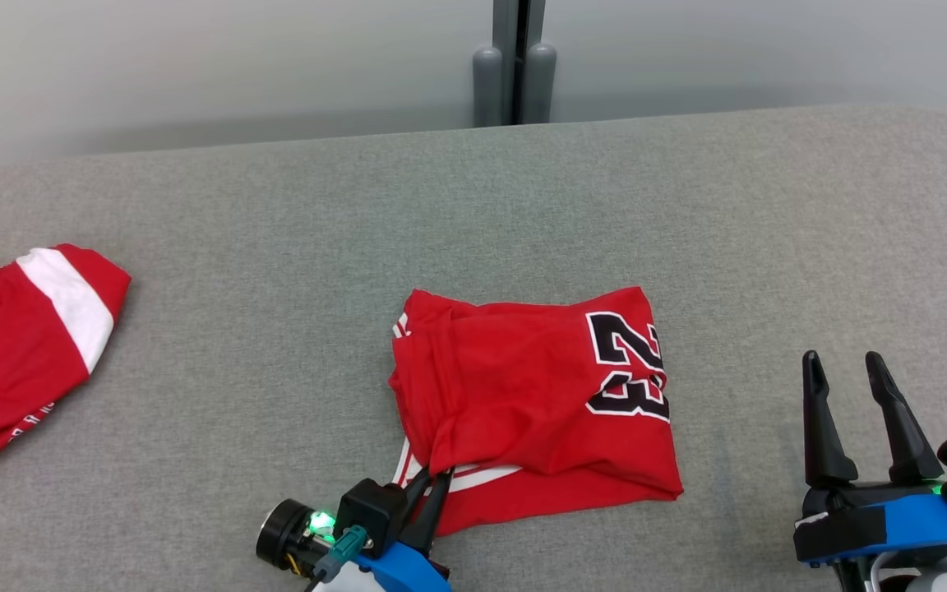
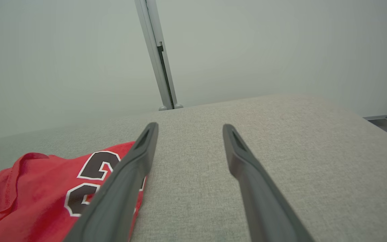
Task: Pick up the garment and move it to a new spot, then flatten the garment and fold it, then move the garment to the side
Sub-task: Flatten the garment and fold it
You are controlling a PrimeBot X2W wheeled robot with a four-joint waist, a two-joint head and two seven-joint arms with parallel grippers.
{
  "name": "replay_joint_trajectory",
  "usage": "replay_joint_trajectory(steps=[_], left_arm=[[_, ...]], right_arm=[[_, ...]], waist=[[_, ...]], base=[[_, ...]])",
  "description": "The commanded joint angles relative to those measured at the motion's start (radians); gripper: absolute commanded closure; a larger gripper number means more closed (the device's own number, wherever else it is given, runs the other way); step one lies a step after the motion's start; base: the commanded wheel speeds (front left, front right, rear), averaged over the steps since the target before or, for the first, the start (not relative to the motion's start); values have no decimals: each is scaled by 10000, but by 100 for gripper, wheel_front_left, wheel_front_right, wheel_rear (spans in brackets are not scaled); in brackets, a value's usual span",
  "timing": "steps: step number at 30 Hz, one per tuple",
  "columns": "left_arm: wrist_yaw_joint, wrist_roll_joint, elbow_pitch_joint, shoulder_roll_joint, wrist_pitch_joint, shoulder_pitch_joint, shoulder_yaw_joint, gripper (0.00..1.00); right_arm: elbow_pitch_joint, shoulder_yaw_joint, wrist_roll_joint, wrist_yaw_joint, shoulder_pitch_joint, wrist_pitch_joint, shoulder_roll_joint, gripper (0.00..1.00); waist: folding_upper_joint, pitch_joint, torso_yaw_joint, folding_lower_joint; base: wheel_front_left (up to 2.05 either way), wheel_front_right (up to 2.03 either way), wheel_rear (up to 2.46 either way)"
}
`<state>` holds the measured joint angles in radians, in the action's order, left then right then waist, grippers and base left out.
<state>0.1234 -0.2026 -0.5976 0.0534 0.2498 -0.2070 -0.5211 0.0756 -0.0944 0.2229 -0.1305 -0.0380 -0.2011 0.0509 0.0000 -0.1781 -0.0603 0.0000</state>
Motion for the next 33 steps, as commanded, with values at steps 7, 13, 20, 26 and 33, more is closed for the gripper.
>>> replay_joint_trajectory(steps=[7,13,20,26,33], left_arm=[[-173,8,1276,299,128,569,33,100],[-315,-65,1960,684,-230,1359,-35,100],[-439,-262,2142,631,-268,1563,-65,0],[-498,-212,2921,660,-22,1609,-63,0],[-776,-400,4026,907,87,1687,435,0]], right_arm=[[113,-111,78,-7,94,-112,-6,0],[196,-265,106,-7,114,-157,-6,0],[334,-283,87,-7,131,-157,-5,0],[355,-459,28,-7,232,-117,-5,0],[306,-326,-19,-7,145,-94,-5,0]], waist=[[0,156,231,0],[0,146,316,0],[0,185,298,0],[0,356,419,0],[0,538,522,0]], base=[[0,0,0],[0,0,0],[0,0,0],[0,0,0],[0,0,0]])
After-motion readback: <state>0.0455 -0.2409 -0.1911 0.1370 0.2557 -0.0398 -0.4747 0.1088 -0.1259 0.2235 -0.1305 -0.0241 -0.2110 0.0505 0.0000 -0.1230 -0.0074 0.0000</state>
